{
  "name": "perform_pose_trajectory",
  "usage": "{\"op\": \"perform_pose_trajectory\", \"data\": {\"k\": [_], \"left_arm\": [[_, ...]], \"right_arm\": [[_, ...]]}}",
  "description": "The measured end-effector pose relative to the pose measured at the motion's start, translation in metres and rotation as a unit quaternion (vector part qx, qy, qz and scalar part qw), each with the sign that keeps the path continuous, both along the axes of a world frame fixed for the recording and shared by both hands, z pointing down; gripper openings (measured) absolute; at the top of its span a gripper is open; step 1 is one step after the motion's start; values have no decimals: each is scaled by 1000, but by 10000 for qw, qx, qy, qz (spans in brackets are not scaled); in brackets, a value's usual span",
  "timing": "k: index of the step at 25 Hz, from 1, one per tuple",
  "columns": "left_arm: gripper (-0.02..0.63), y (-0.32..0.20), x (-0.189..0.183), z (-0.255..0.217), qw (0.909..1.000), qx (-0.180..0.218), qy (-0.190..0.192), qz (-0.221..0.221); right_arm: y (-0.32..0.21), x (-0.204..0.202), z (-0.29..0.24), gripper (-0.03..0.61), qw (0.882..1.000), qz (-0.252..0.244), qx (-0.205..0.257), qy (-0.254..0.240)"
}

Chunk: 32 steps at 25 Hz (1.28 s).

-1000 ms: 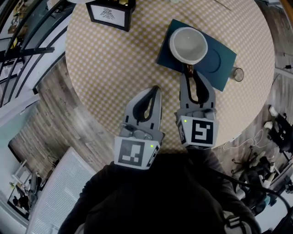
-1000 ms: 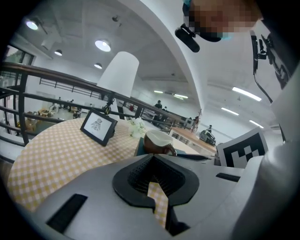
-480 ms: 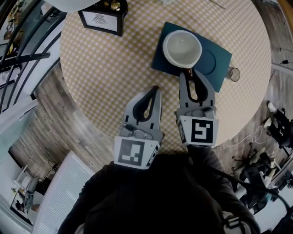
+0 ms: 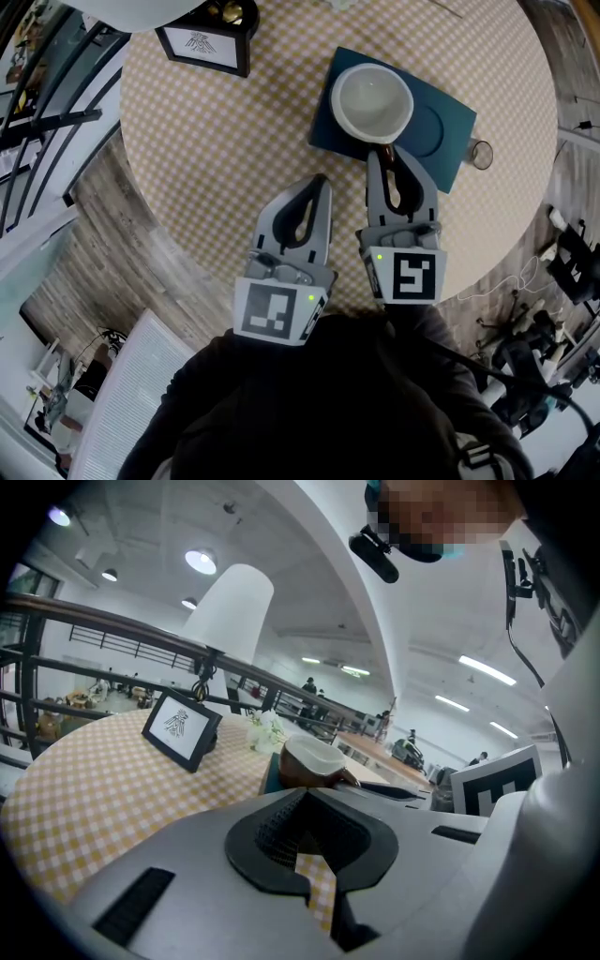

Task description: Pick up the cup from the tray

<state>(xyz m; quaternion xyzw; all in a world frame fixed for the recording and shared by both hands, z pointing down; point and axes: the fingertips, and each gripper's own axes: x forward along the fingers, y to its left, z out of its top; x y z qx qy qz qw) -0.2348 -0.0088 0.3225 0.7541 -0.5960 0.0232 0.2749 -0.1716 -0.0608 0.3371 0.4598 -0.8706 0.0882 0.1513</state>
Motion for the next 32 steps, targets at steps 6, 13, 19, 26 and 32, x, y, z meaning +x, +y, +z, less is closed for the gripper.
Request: {"op": "perform_pose_trajectory", "data": {"k": [6, 13, 19, 26, 32], "left_arm": [[5, 4, 2, -5, 10000, -9, -25, 14], [5, 7, 13, -18, 9999, 92, -82, 20], [5, 16, 30, -24, 9997, 114, -189, 93], [5, 24, 73, -25, 9989, 148, -224, 386], [5, 30, 127, -29, 9970, 200, -215, 714]], "right_arm": [[6, 6, -11, 46, 9999, -18, 136, -94], [5, 7, -38, 46, 9986, -88, 360, -368], [14, 25, -49, 46, 9980, -69, 444, -454], [25, 67, -53, 46, 9975, 114, 526, -469], [42, 117, -54, 46, 9973, 311, 472, -477]]}}
